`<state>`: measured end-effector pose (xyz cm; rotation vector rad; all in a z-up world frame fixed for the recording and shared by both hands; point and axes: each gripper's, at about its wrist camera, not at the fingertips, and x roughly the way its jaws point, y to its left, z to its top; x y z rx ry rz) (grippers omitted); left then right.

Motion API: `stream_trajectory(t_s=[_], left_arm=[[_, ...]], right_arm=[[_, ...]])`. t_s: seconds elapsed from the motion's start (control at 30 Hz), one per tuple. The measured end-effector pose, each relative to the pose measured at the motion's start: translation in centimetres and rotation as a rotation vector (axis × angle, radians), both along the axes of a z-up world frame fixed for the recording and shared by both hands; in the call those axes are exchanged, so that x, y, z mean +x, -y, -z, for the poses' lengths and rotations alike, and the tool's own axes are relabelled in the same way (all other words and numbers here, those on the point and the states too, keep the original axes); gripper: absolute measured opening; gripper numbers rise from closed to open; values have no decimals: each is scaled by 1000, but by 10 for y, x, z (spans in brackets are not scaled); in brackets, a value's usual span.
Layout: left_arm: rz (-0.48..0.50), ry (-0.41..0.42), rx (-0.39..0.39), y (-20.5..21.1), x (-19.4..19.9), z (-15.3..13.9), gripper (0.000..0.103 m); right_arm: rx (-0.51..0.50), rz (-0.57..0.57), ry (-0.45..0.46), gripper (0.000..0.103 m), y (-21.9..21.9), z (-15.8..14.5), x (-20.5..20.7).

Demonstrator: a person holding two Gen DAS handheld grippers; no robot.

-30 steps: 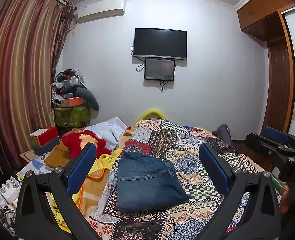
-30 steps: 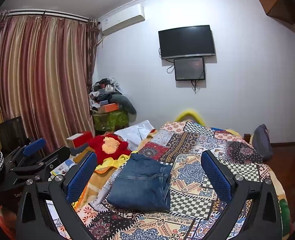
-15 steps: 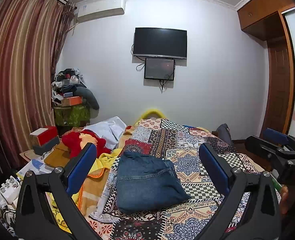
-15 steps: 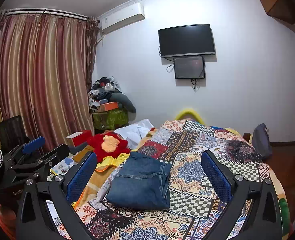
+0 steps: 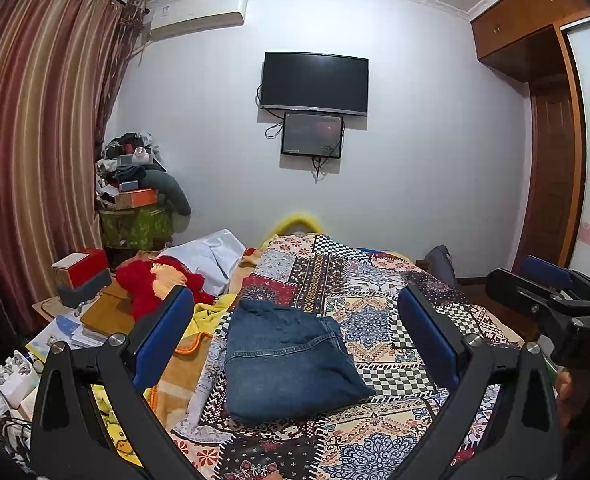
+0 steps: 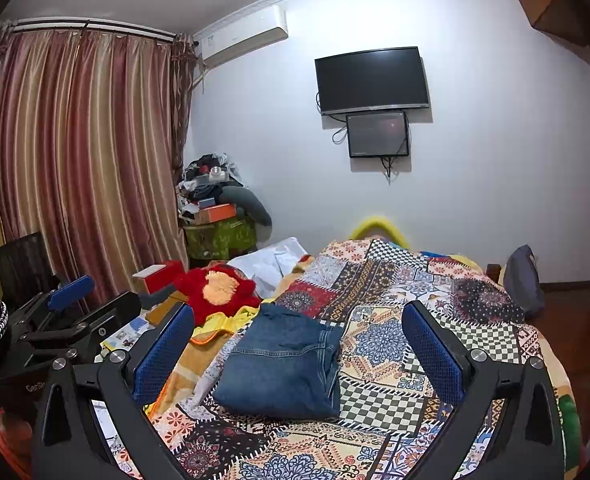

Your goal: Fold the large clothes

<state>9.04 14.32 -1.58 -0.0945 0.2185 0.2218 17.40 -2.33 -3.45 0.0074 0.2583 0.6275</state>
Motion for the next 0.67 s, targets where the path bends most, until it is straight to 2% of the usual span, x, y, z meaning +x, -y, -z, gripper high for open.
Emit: stream_trajectory(t_s=[0.27, 0.67], left_arm=[[14, 5, 17, 6, -1, 0, 103], [23, 2, 3, 6, -1, 1, 103]], right_arm=[[0, 2, -1, 103, 0, 0, 0], [0, 0, -2, 103, -1, 0, 0]])
